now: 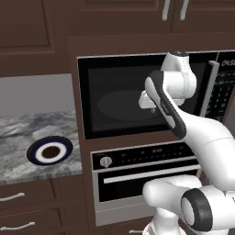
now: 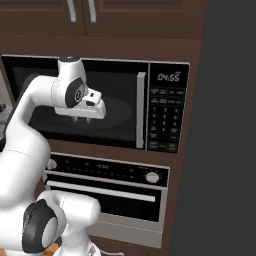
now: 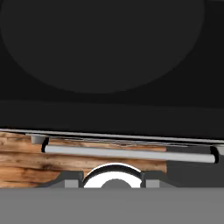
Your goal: Take the baked cake out of the oven and place it on the plate for cooling. Then close the oven door.
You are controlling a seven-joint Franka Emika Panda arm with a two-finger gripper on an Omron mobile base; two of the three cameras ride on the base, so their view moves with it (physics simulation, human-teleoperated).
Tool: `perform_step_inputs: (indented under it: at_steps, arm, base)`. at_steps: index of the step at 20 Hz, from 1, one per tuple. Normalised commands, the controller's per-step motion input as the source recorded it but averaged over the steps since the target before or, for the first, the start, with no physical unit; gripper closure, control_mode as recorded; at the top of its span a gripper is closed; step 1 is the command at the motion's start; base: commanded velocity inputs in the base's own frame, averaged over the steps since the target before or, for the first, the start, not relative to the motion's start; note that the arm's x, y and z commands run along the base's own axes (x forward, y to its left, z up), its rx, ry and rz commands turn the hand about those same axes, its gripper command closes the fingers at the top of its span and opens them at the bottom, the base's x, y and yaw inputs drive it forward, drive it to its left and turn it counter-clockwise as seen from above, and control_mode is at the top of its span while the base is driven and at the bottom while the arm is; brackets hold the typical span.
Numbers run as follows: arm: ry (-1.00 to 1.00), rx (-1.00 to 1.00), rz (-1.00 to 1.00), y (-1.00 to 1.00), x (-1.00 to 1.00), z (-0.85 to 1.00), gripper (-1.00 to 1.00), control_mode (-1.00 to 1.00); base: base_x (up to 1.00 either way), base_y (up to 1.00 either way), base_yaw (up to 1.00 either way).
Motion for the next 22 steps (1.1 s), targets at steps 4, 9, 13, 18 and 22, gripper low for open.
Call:
perform_step_inputs:
  at_steps: [4, 9, 13, 18, 22]
  arm:
    - [0.01, 0.00, 0.00, 0.00, -0.27, -0.13, -1.00, -1.00]
    - [0.00, -0.01, 0.00, 0.00, -0.67, -0.60, -1.00, -1.00]
    - [0.00, -0.03, 0.00, 0.00, -0.42, -0.68, -1.00, -1.00]
    - [0.00, -0.01, 0.00, 0.00, -0.13, -0.54, -1.00, -1.00]
    - [0.00, 0.00, 0.00, 0.00, -0.08, -0.40, -1.00, -1.00]
  base:
    - [0.00, 0.00, 0.00]
    - [0.00, 0.00, 0.00]
    - [0.00, 0.00, 0.00]
    - [0.00, 0.00, 0.00]
    - [0.00, 0.00, 0.00]
